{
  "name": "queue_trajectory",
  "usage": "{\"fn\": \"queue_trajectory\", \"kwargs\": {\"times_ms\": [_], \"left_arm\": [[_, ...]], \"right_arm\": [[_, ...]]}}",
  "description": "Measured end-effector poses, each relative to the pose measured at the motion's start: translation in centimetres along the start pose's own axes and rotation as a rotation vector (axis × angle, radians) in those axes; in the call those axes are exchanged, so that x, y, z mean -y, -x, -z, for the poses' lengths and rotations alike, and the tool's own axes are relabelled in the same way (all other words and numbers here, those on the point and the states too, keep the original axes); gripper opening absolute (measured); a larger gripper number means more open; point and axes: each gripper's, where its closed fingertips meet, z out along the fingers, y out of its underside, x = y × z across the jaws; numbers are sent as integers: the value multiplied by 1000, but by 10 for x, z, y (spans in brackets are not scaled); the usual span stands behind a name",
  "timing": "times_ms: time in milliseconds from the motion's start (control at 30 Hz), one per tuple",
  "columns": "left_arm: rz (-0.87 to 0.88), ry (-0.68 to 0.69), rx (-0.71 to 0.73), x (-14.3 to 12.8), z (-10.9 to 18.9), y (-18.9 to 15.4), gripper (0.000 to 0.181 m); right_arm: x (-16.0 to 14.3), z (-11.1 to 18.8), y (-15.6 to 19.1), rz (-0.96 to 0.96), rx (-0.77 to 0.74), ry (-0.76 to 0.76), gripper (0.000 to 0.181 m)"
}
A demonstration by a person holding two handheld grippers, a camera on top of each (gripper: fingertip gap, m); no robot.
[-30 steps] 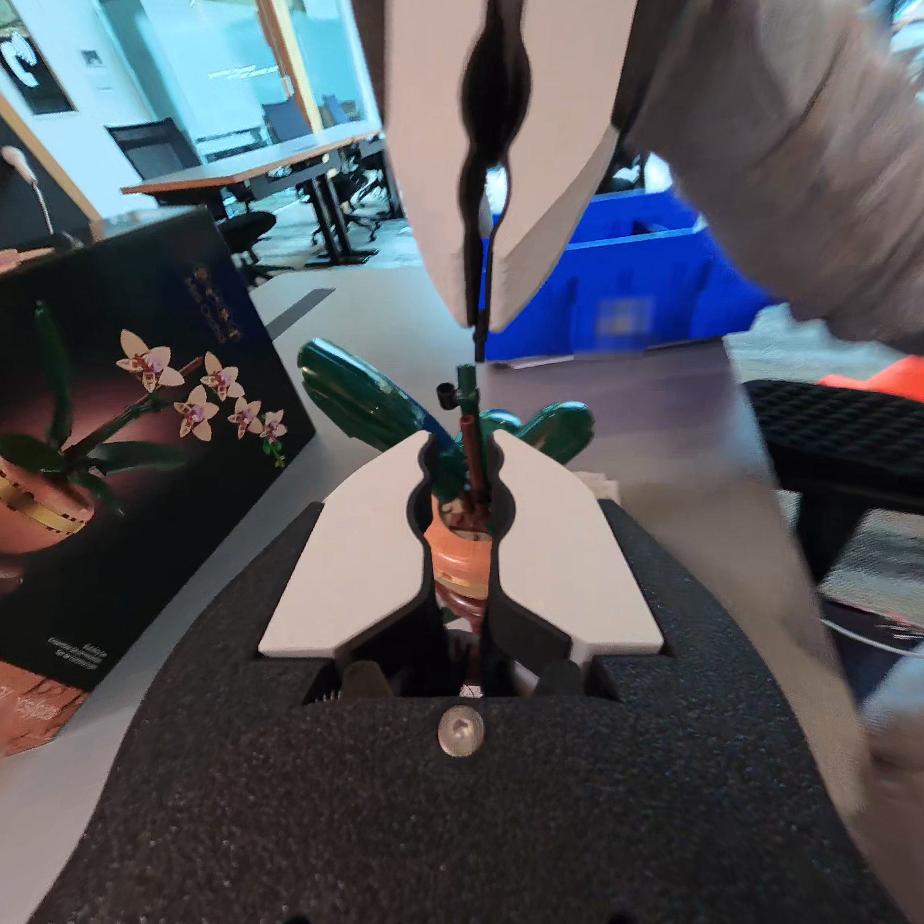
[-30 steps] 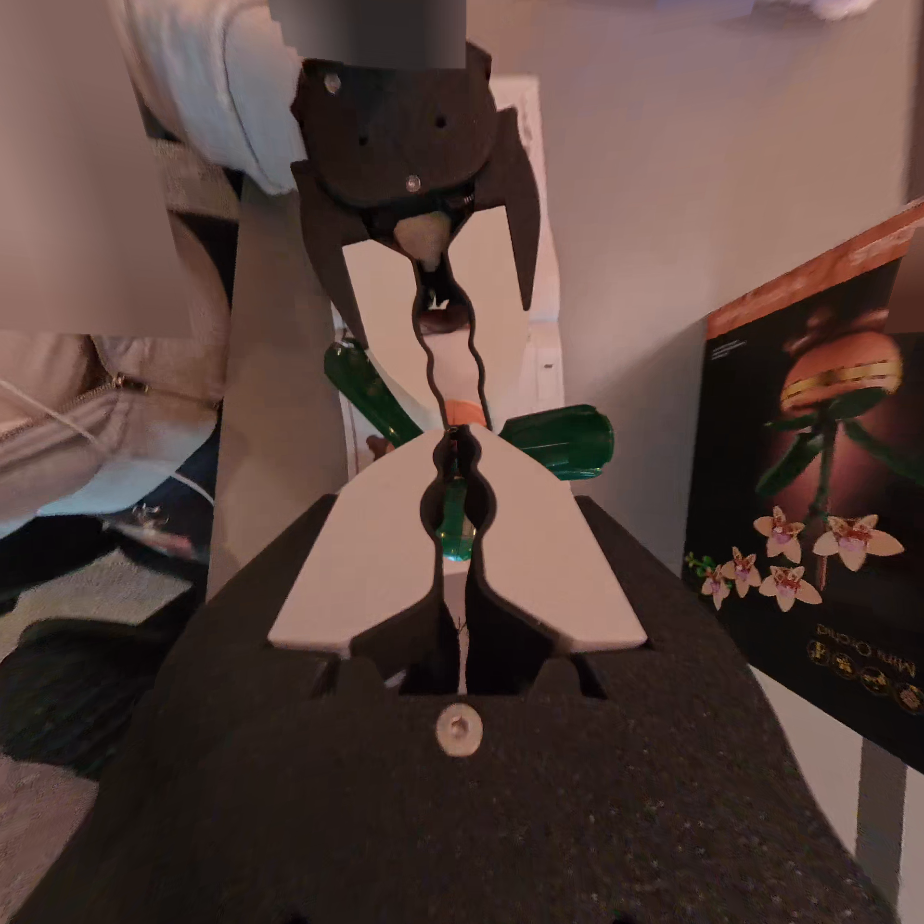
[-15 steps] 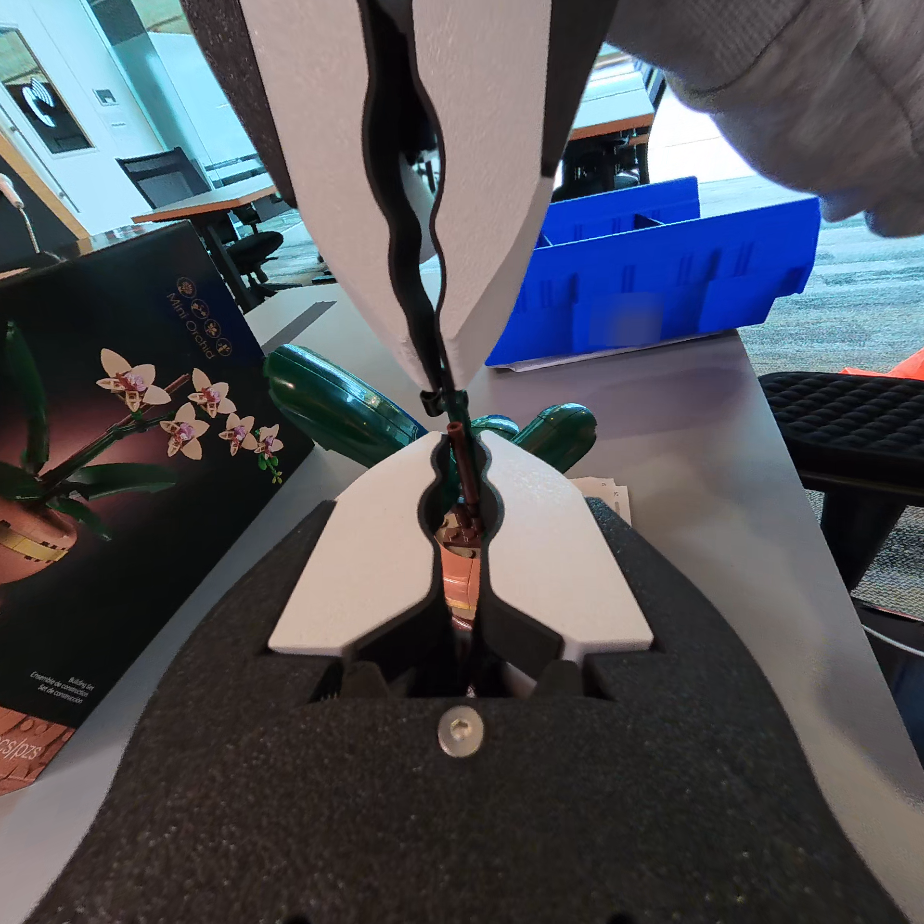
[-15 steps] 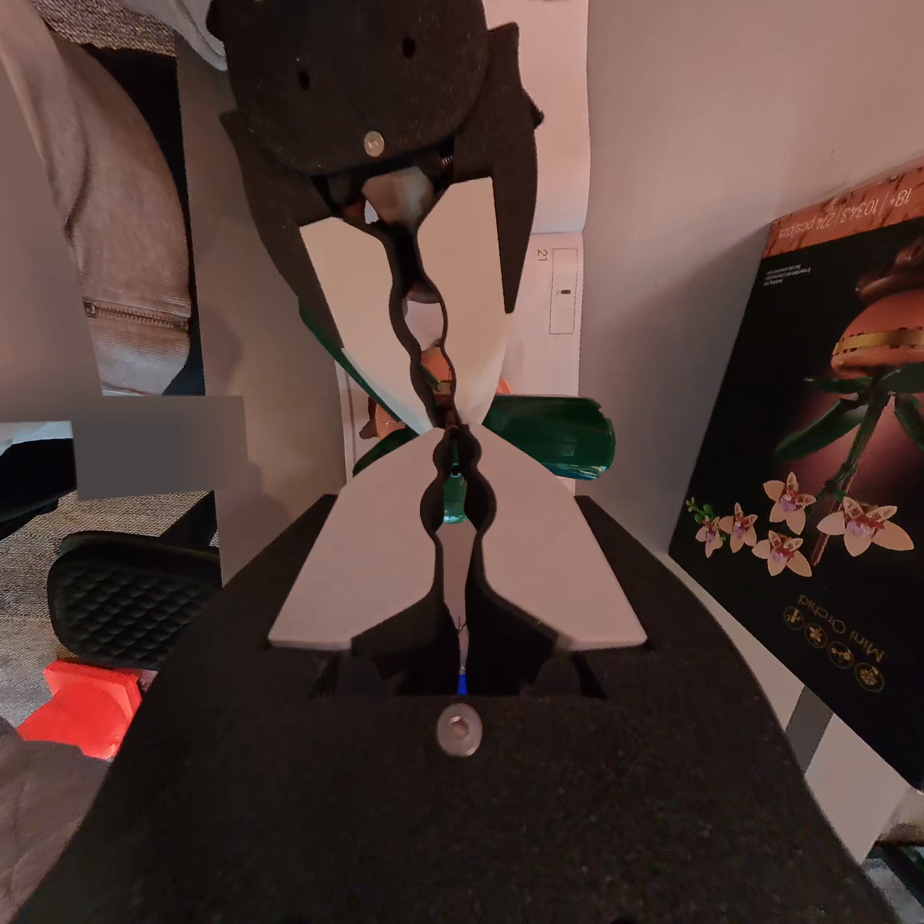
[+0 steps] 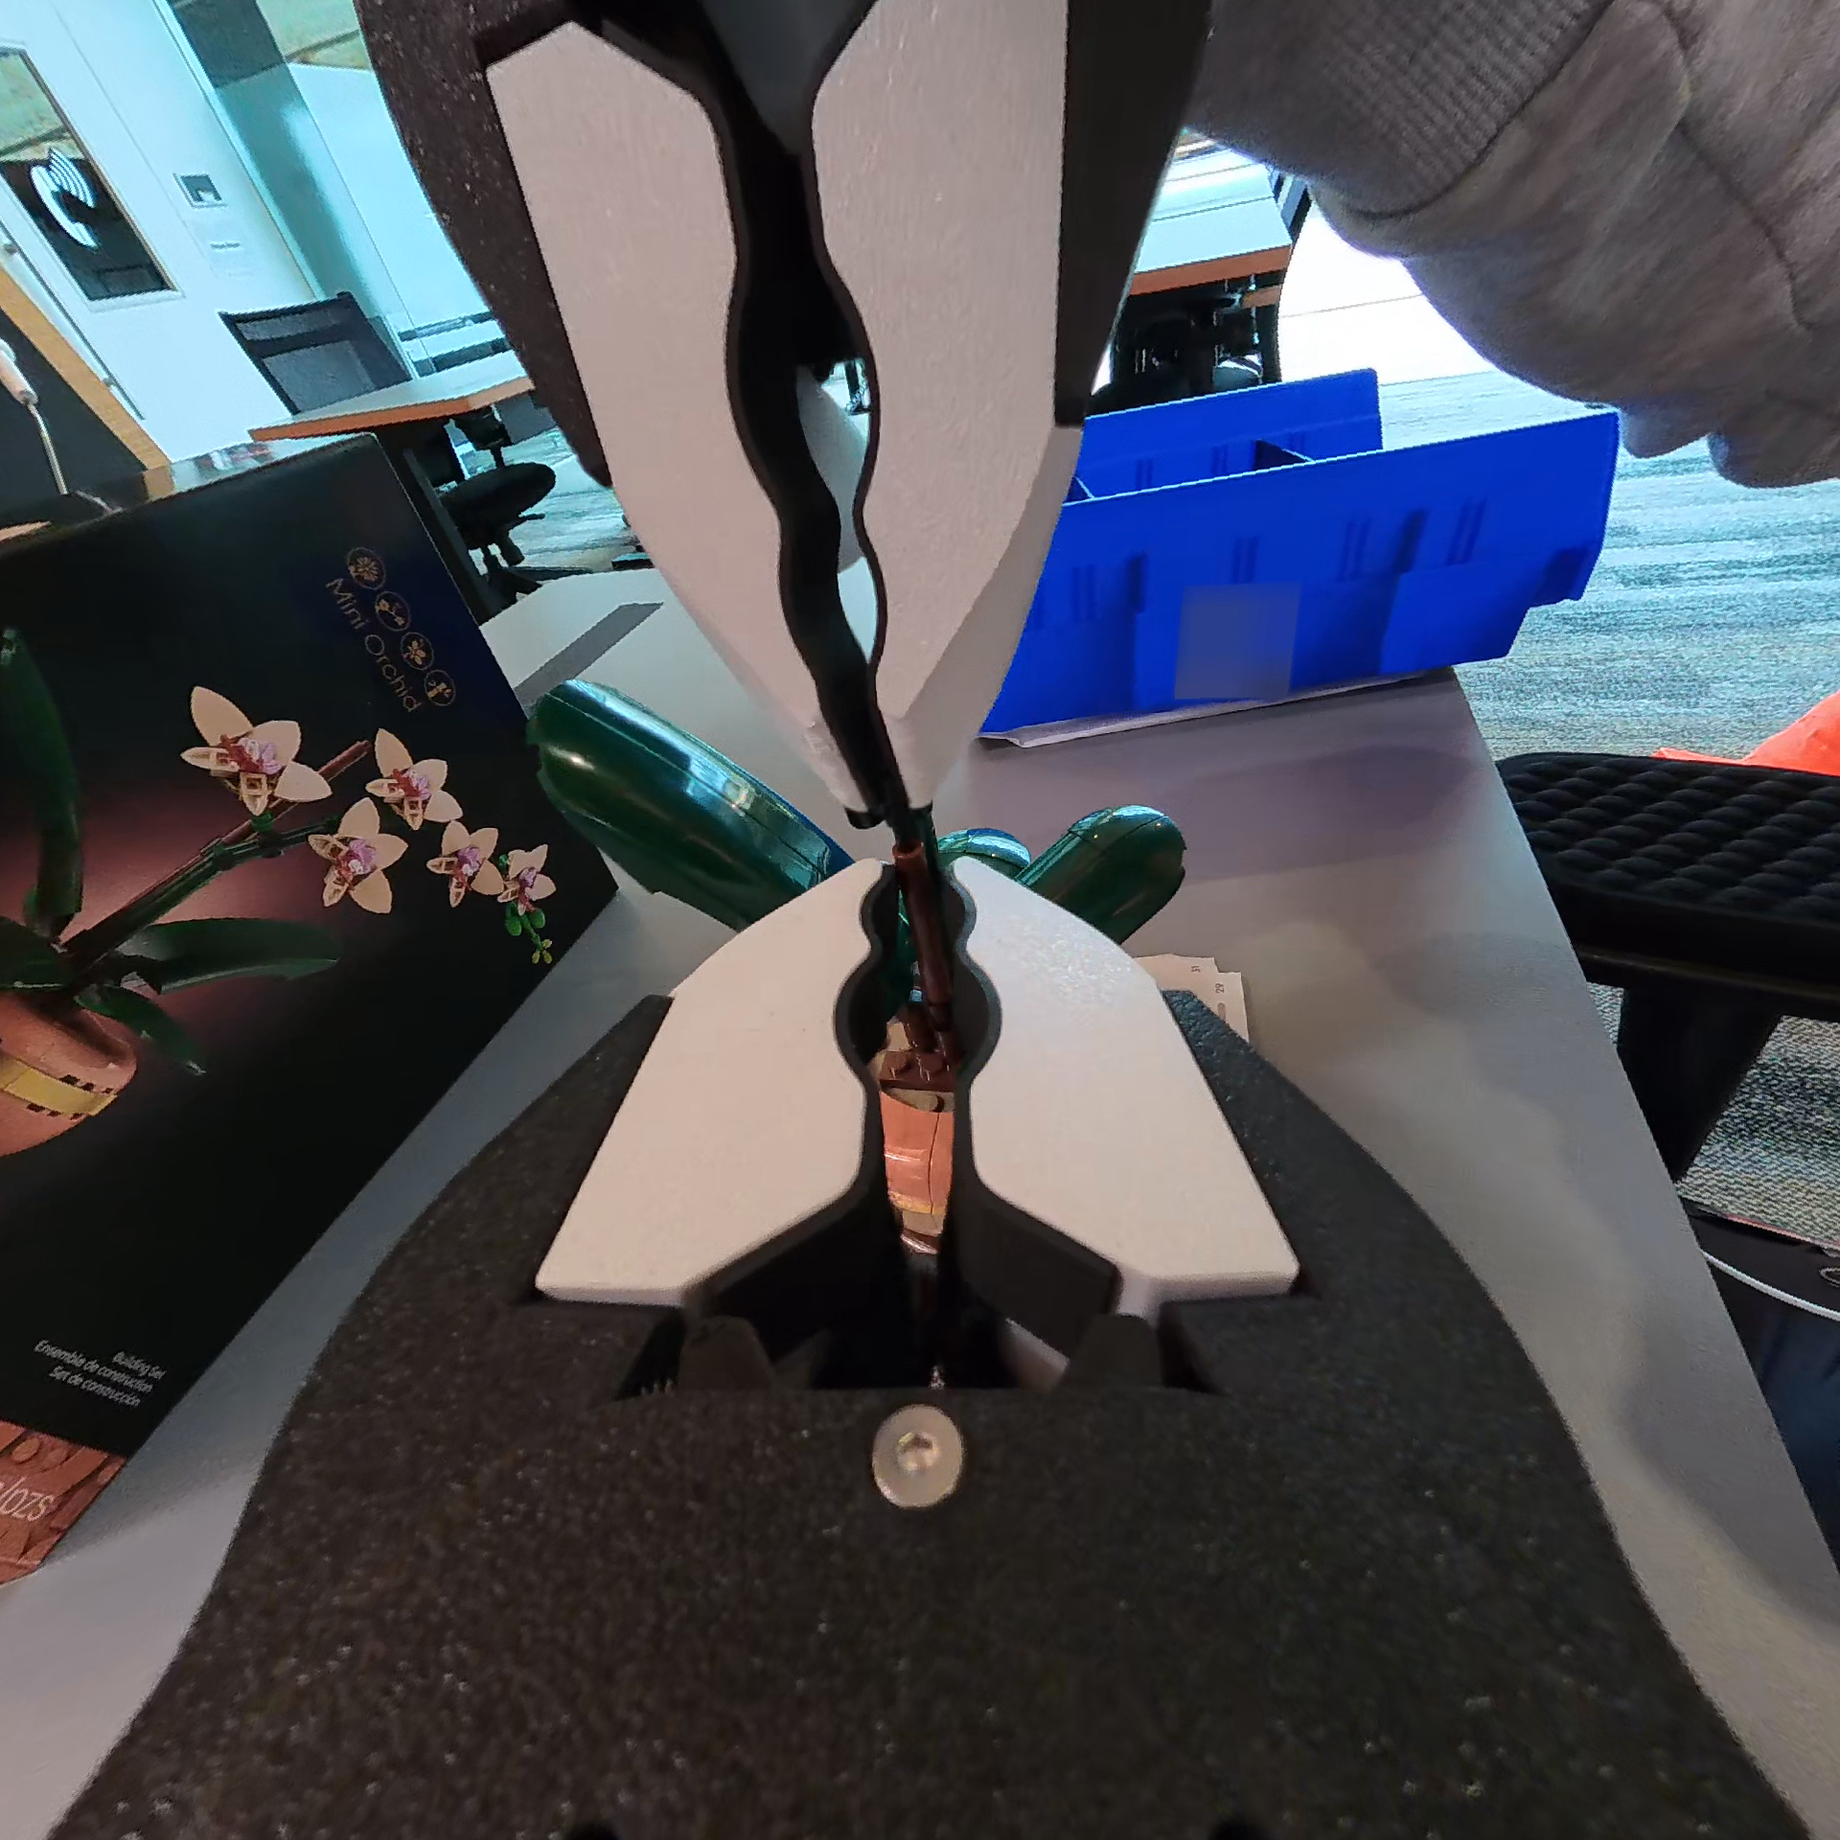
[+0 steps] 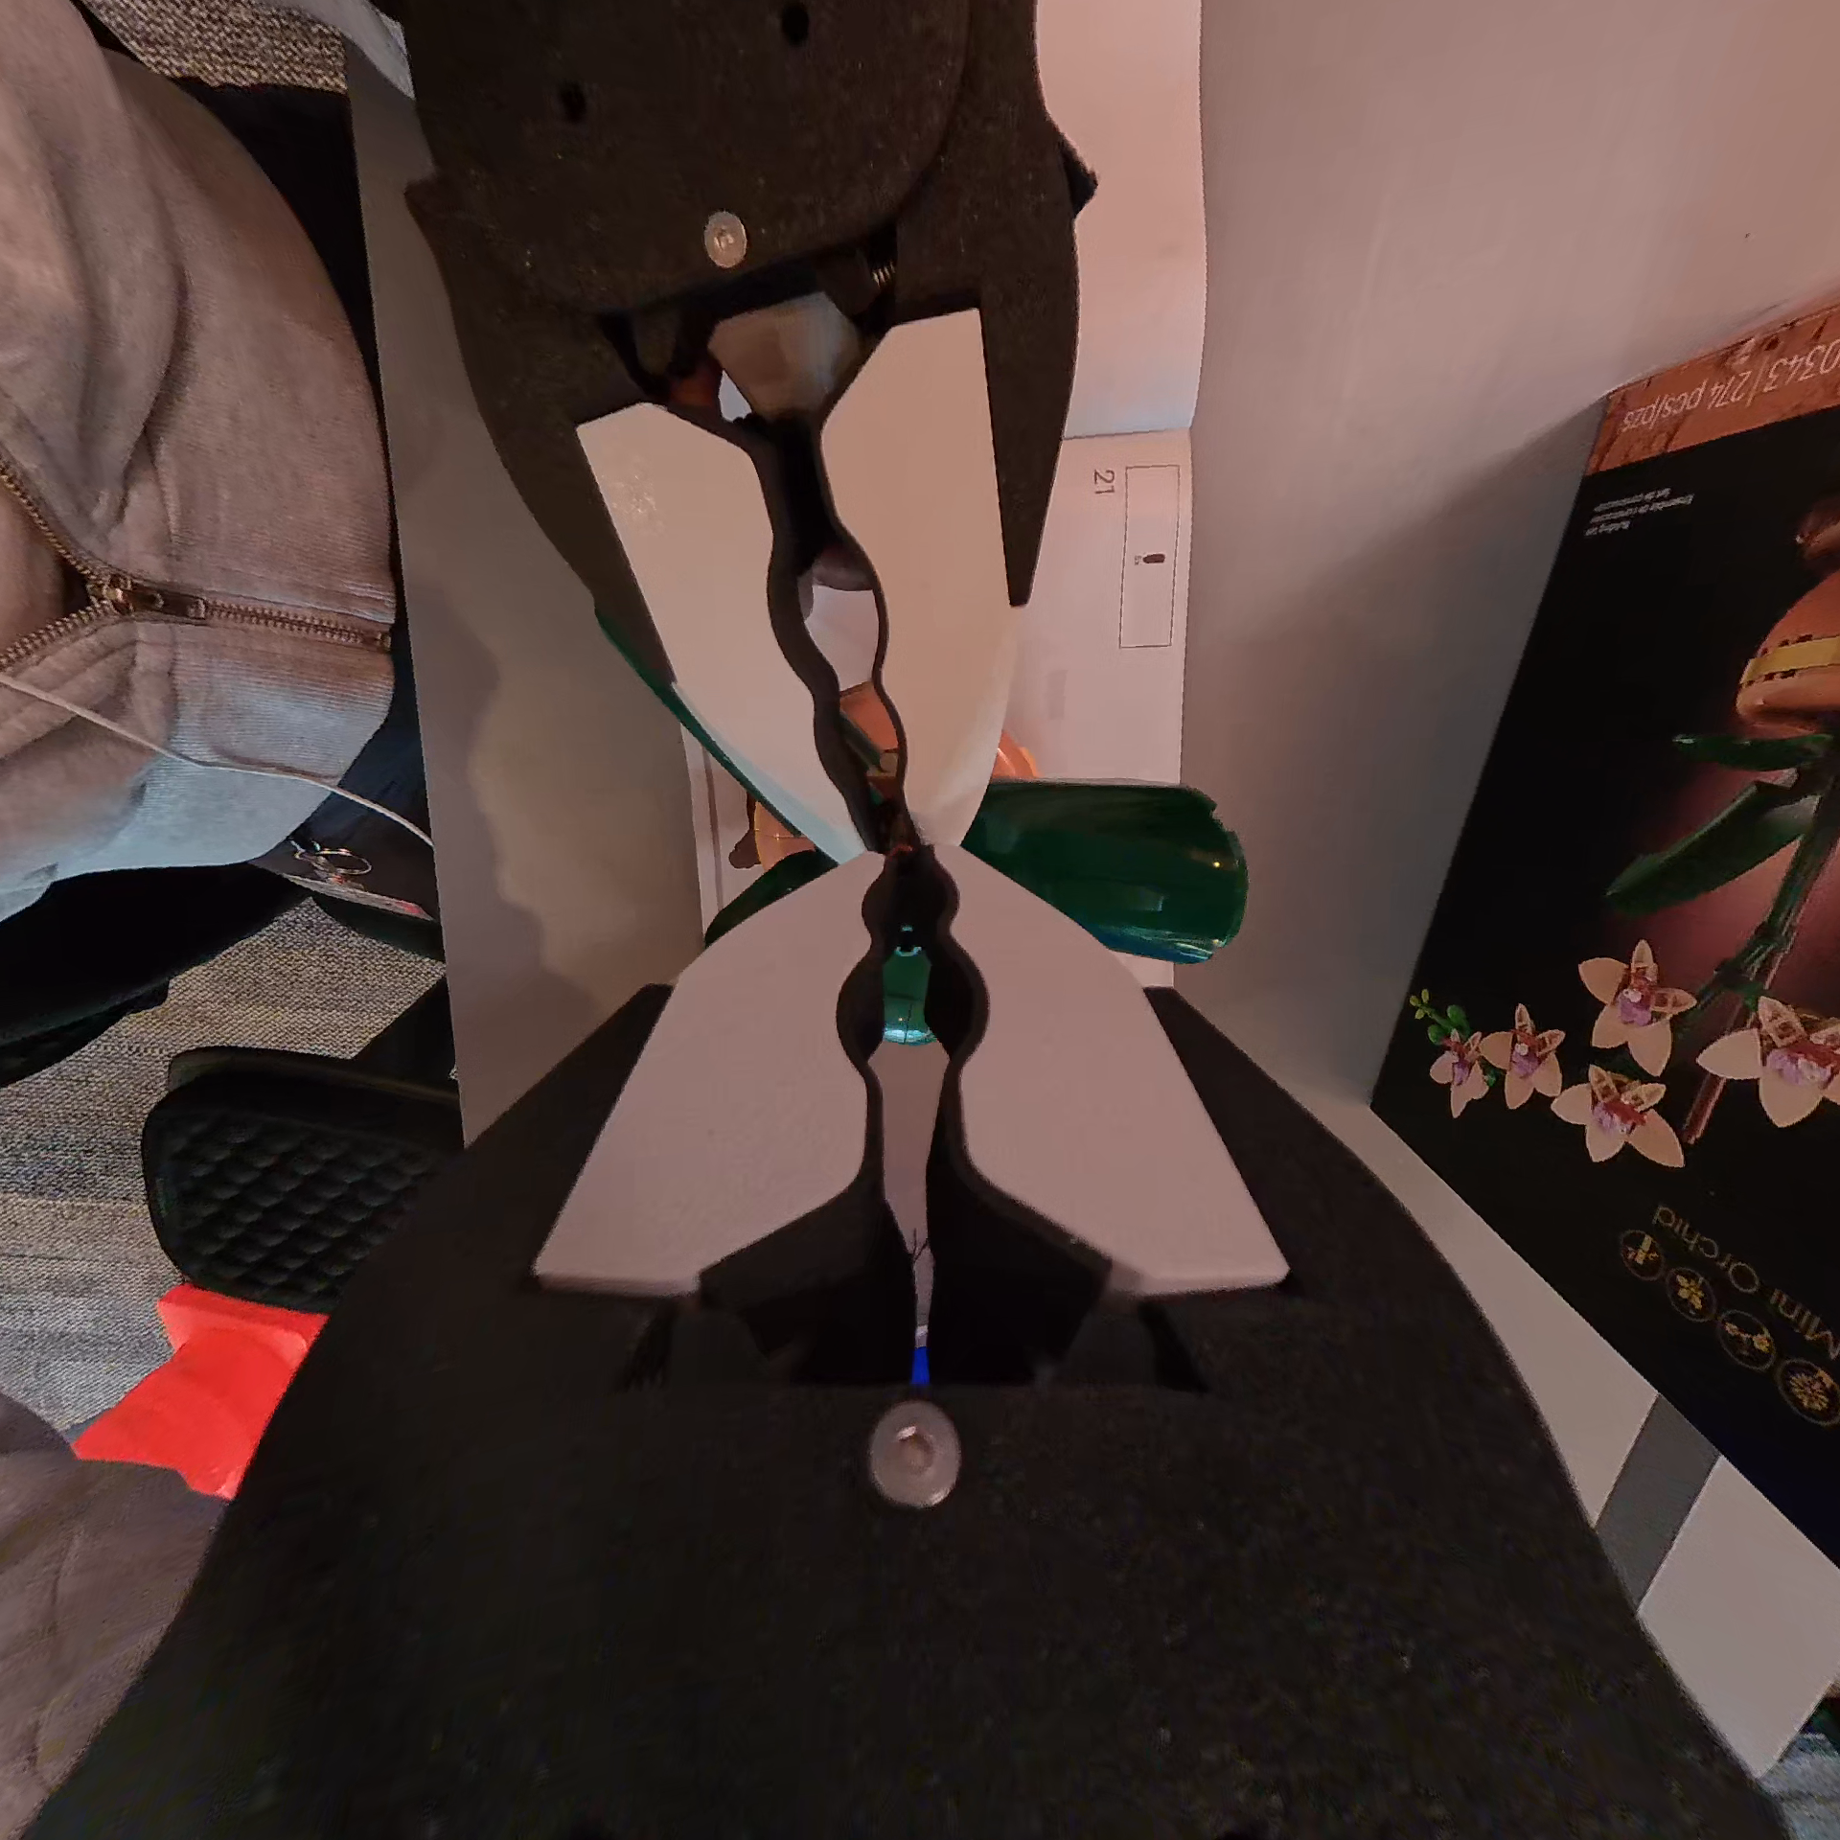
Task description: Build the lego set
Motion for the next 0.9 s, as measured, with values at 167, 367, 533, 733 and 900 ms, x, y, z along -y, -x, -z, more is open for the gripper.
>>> {"fn": "queue_trajectory", "kwargs": {"times_ms": [167, 367, 533, 733, 900], "left_arm": [[8, -3, -2, 0, 0, 0, 6], [25, -9, -14, 0, 0, 0, 5], [35, -11, -21, 0, 0, -1, 4], [52, -15, -24, 0, 1, -1, 4], [54, -14, -31, 0, 1, -1, 4]], "right_arm": [[-1, 0, -1, 6, -10, -1, 2], [0, 0, 1, 0, -17, 4, 2], [-1, 0, 2, 21, -44, 49, 2], [-4, 0, 2, 13, -70, 81, 2], [-3, -1, 2, 19, -74, 92, 2]]}}
